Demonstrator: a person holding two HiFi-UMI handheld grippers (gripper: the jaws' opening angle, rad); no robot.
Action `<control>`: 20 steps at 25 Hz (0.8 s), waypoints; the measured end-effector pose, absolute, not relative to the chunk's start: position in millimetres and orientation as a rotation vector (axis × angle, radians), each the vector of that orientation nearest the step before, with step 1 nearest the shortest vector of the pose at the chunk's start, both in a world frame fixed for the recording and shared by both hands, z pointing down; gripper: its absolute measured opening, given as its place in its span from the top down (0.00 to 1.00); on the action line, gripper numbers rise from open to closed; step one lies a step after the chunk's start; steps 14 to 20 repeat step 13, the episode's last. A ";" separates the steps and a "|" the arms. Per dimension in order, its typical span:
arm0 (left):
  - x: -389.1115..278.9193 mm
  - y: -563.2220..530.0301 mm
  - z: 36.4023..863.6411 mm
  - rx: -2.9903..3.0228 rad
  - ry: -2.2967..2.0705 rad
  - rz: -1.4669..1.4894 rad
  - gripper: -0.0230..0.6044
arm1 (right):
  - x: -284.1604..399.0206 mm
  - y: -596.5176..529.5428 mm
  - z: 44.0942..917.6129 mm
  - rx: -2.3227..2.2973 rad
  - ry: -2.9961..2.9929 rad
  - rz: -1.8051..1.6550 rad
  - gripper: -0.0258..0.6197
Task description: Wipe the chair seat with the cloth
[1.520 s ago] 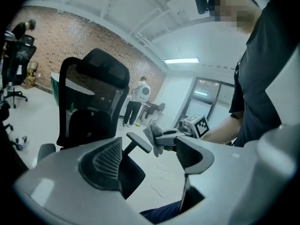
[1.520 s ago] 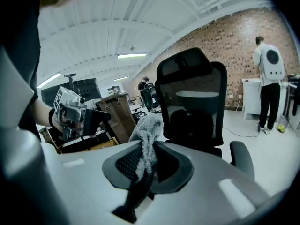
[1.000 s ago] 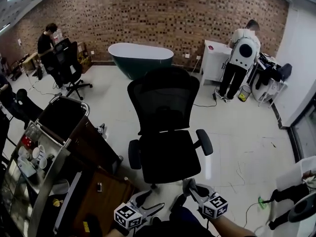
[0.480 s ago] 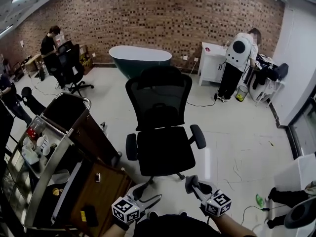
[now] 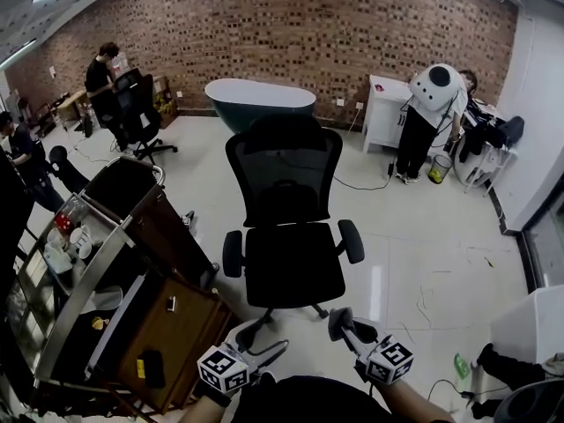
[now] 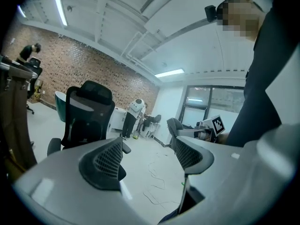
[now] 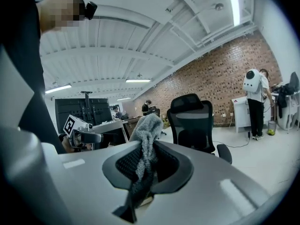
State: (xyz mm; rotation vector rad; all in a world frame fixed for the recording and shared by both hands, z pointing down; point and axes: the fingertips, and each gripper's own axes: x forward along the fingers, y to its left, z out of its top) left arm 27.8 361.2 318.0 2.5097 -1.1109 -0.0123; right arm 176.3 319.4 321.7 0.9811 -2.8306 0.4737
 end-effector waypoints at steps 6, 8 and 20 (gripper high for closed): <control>31.2 366.9 313.6 2.509 -1.158 -0.017 0.35 | 175.9 318.9 309.0 0.942 -2.874 0.455 0.89; 31.7 370.8 312.0 2.501 -1.170 -0.017 0.35 | 174.3 321.9 309.2 0.920 -2.884 0.447 0.89; 35.0 383.3 311.7 2.512 -1.160 -0.030 0.36 | 176.3 336.1 302.9 0.934 -2.899 0.446 0.89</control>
